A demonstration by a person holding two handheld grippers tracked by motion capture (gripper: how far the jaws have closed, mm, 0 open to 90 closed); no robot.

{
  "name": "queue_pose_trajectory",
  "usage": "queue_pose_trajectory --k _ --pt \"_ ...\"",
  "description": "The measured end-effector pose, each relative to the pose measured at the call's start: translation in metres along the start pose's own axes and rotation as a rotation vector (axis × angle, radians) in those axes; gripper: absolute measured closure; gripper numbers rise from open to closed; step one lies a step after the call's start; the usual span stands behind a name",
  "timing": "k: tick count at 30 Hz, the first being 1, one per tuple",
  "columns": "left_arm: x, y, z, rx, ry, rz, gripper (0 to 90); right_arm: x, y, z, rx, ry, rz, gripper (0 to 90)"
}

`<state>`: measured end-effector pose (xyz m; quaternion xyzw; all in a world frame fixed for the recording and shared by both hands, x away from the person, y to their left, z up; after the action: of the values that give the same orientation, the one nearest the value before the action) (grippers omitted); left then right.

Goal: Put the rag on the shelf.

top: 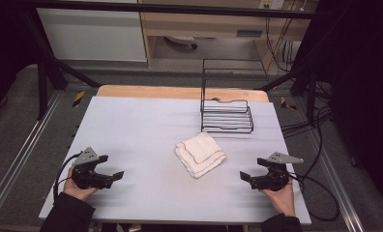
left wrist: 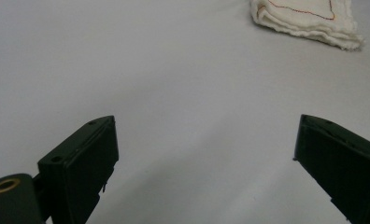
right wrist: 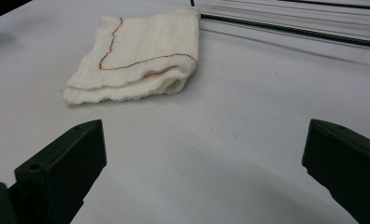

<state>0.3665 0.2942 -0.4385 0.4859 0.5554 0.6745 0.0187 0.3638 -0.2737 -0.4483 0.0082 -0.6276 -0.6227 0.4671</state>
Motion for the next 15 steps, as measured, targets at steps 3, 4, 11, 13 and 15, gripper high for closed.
queue_pose_trajectory --k 3,4,11,13,15 --pt "-0.0001 0.0003 -0.0001 -0.001 0.002 -0.003 6.1 -0.0001 0.0004 0.0003 -0.006 0.003 -0.002 0.5" --pt "-0.0002 0.0003 -0.0002 -0.002 0.003 -0.003 6.1 -0.0001 0.0004 0.0003 -0.005 0.003 -0.002 0.5" --pt "0.0002 -0.0006 -0.0008 -0.005 0.001 -0.001 6.1 -0.0024 0.0022 0.0037 0.005 0.001 -0.003 0.5" --pt "0.0006 -0.0014 -0.0008 -0.01 0.003 0.002 6.2 -0.0041 0.004 0.0058 0.008 -0.002 0.0 0.5" --pt "0.0011 -0.0014 -0.0004 -0.006 0.003 -0.002 6.2 -0.0055 0.0053 0.0089 0.011 0.001 0.001 0.5"
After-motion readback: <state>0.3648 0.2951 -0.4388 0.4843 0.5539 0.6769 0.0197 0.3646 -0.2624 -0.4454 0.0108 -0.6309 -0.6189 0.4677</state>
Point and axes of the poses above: each handheld gripper's, and its own axes: x roughly backward along the jaws, y roughly out of its top, z roughly to its left, the point moved 1 cm from there along -x, roughly forward along the jaws, and after that the axes turned 4 degrees about z, right-handed, at the moved point
